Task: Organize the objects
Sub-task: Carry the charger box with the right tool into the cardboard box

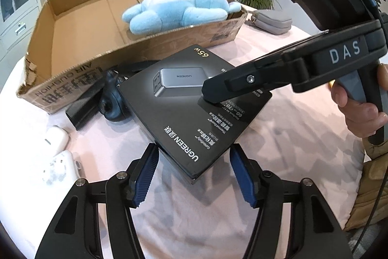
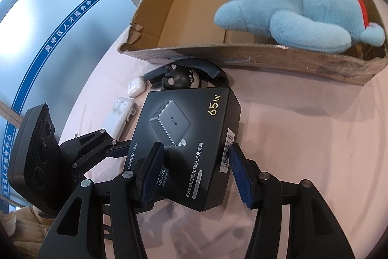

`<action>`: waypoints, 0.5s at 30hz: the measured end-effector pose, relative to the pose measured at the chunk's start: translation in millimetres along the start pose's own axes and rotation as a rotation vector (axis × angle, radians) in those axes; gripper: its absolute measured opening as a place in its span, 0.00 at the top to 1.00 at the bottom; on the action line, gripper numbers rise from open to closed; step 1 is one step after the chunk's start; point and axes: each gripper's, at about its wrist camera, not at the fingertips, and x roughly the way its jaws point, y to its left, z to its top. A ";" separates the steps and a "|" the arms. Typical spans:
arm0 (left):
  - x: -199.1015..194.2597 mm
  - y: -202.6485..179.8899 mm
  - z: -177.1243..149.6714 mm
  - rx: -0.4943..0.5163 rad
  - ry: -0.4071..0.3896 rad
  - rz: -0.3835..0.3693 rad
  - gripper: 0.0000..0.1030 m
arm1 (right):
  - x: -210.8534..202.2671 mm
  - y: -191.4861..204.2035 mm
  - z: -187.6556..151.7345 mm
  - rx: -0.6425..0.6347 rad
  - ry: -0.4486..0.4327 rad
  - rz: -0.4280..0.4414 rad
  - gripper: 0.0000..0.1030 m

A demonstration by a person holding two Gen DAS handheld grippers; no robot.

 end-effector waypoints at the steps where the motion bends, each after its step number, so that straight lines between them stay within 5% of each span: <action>1: -3.7 0.3 2.0 0.001 -0.010 0.005 0.42 | -2.4 2.5 0.8 -0.007 -0.005 -0.001 0.48; 15: -39.1 18.5 35.7 0.028 -0.088 0.103 0.42 | -34.9 34.7 33.2 -0.089 -0.090 0.006 0.48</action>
